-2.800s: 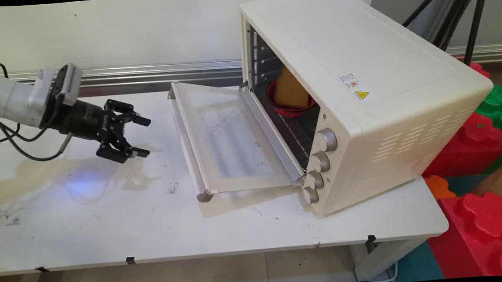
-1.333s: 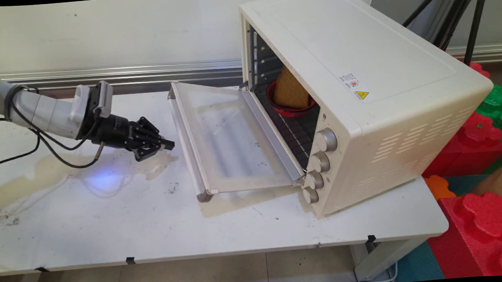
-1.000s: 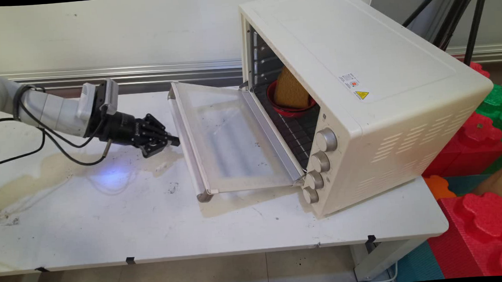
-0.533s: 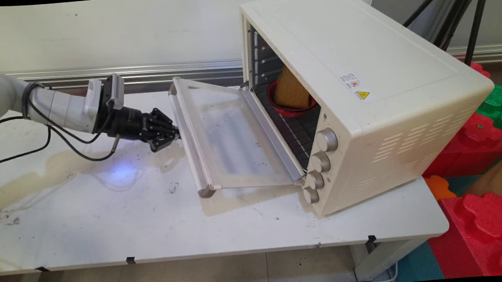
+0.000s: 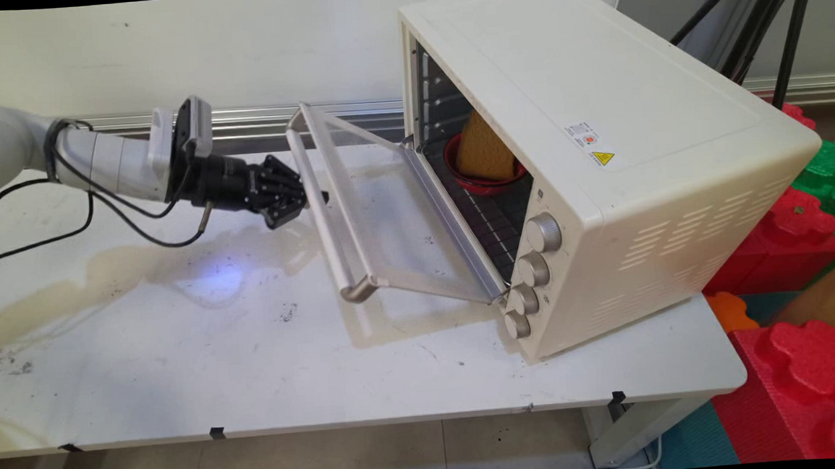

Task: Close the oven

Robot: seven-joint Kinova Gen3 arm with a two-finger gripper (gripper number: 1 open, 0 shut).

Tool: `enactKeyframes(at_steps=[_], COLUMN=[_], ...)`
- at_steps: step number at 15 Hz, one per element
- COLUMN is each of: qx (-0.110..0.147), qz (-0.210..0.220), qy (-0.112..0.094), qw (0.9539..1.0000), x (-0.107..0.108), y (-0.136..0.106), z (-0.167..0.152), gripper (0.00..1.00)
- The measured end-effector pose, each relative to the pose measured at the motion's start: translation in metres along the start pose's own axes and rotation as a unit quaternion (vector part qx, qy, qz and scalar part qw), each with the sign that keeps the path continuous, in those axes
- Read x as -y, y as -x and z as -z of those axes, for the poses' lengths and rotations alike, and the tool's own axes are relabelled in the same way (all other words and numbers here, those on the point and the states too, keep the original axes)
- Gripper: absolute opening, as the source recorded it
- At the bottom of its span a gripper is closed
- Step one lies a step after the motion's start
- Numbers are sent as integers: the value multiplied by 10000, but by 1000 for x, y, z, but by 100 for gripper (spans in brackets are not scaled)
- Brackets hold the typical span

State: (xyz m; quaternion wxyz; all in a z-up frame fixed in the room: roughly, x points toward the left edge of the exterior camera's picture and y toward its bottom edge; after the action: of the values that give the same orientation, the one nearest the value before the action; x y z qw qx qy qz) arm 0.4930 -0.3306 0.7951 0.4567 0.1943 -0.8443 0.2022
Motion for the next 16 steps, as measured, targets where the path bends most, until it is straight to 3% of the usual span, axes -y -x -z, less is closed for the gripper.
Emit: enactKeyframes(at_steps=[7,16], qx=[-333,-481], qz=[16,-60], qy=[-96,-122], qw=[9994,9987], x=[10,20], y=[-37,-67], z=[-17,-44], gripper=[0,0])
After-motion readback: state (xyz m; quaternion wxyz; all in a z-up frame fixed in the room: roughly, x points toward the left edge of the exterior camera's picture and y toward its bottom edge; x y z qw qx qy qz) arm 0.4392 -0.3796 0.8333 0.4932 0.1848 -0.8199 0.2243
